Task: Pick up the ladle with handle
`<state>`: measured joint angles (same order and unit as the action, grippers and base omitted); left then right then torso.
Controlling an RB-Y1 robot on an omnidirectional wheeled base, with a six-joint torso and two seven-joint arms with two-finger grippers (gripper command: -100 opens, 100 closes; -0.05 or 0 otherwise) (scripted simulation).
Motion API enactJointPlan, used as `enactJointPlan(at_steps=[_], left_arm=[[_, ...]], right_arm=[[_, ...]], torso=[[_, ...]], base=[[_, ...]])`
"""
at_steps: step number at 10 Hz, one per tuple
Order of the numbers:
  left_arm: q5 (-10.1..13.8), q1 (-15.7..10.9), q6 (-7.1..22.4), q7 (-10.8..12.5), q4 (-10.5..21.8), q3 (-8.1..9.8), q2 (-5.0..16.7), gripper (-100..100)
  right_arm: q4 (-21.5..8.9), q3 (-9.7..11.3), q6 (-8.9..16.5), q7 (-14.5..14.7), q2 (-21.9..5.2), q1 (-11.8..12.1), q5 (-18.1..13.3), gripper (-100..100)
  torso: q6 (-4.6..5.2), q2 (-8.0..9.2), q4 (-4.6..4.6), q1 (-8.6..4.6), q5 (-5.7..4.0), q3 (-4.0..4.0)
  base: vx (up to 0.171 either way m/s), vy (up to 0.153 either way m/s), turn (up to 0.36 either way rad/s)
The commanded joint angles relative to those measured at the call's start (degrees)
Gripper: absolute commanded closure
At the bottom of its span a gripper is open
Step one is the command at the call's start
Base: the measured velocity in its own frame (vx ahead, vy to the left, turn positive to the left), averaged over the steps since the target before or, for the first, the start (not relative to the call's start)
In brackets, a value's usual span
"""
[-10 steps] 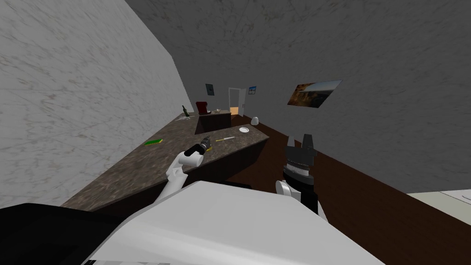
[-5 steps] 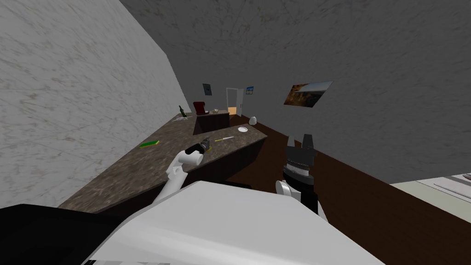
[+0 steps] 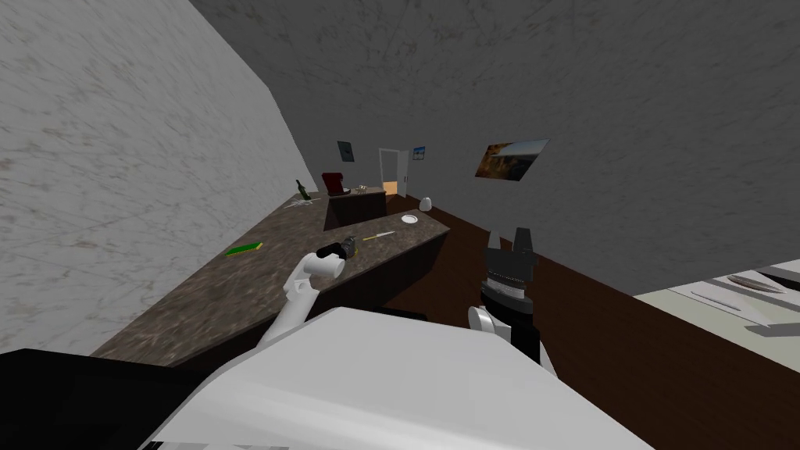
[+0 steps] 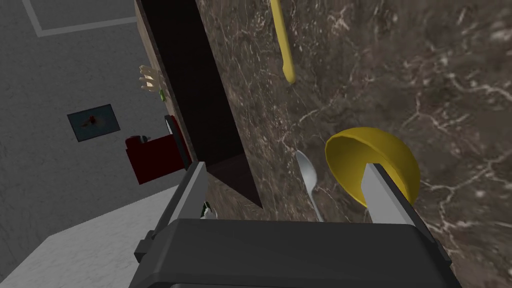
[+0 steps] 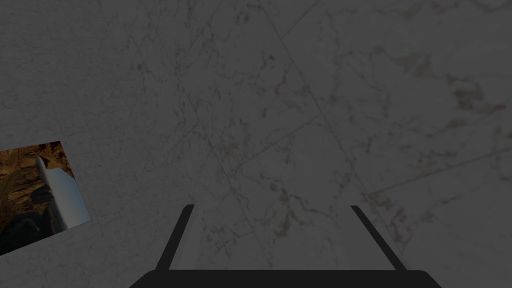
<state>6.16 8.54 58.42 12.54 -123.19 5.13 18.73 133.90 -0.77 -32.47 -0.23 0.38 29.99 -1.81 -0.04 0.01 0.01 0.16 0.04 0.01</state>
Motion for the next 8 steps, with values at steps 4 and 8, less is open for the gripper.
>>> enactJointPlan(at_steps=[4, 8], left_arm=[[0.21, -1.21, 6.89, 1.11, 0.88, 0.38, 0.55, -100], [0.42, -2.6, 13.18, 2.34, 1.9, 0.87, 1.21, -100]], right_arm=[[0.0, 0.0, 0.0, 0.0, 0.0, 0.0, 0.0, 0], [0.0, 0.0, 0.0, 0.0, 0.0, 0.0, 0.0, 0]], torso=[[0.0, -0.04, -0.01, -0.03, -0.01, -0.02], [-0.02, -0.03, -0.01, 0.01, 0.0, -0.02]], base=[[-0.019, 0.023, -0.065], [-0.02, 0.029, -0.084]])
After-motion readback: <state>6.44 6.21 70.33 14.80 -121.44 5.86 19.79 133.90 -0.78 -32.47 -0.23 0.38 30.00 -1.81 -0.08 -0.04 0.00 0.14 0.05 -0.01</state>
